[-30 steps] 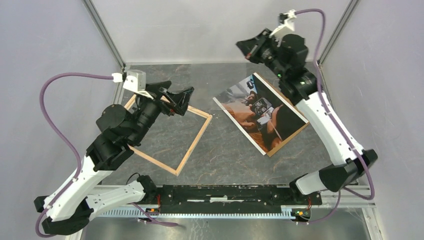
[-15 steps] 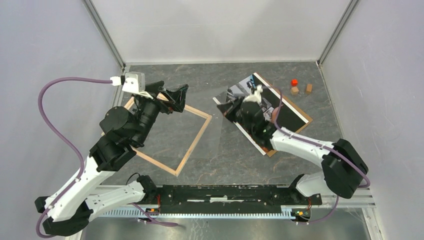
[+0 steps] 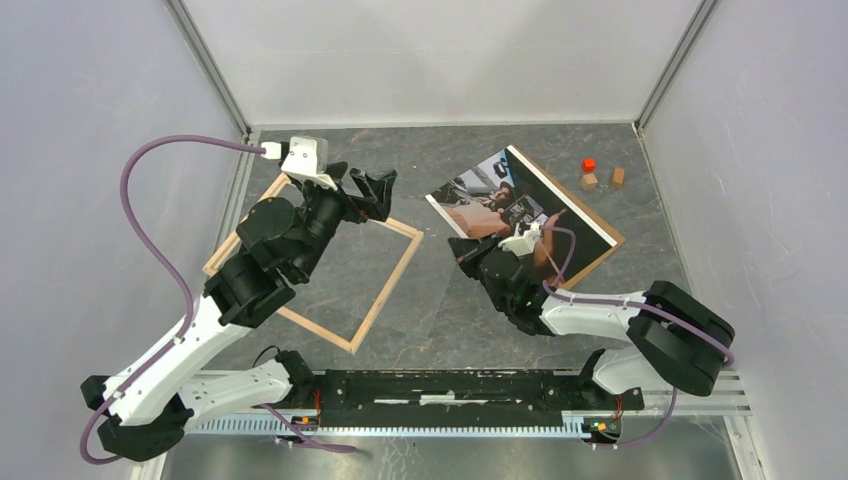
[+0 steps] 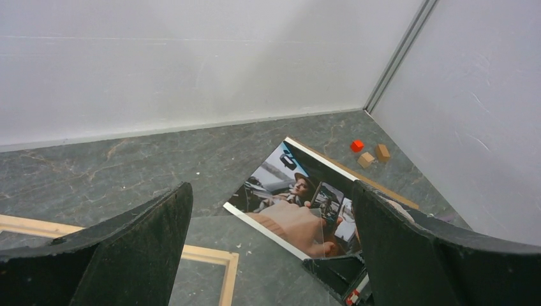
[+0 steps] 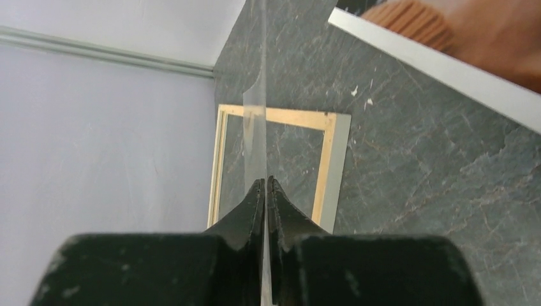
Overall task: Put the photo into the frame
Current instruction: Pick up the photo frame item at the center of the board.
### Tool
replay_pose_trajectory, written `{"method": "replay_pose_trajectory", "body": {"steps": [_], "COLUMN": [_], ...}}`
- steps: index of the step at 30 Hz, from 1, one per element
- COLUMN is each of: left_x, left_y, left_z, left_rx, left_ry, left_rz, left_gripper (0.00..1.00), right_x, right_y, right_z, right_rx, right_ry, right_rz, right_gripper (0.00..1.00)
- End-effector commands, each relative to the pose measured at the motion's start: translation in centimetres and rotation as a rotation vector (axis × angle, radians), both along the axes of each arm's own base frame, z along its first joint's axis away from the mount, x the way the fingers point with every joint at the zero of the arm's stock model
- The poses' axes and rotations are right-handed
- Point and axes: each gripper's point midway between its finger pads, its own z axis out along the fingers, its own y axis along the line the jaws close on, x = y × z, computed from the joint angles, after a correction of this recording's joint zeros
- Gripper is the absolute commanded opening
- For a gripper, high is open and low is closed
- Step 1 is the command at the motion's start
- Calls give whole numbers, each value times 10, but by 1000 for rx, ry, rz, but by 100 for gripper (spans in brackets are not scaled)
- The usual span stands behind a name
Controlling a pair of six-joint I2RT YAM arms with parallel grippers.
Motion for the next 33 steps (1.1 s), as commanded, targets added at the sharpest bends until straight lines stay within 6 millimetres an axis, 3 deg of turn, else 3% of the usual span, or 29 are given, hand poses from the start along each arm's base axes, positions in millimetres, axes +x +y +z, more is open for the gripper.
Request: {"method": "replay_pose_trajectory", "body": {"steps": [1, 6, 8, 19, 26, 33], "left_x": [4, 7, 7, 13, 13, 14], "left_y": [4, 0, -1, -16, -25, -29], "left_z": [6, 2, 1, -13, -18, -20], "left_rx": [18, 31, 34, 53, 49, 51], "left_ry": [-31, -23, -19, 20, 40, 50], "left_rz": [28, 24, 22, -8, -37, -50], "left_gripper": [100, 100, 100, 100, 100, 100], "right_x": [-11, -28, -33, -67, -78, -82], "right_y": [9, 21, 24, 66, 71, 93], "right_z": [0, -17, -22, -45, -68, -76], "right_rx": [49, -16, -38, -49, -34, 23], "right_ry": [-25, -64, -80, -136, -65, -34], "right_rz": [21, 156, 201, 507, 550, 586], "right_gripper": [15, 44, 49, 56, 65, 71]}}
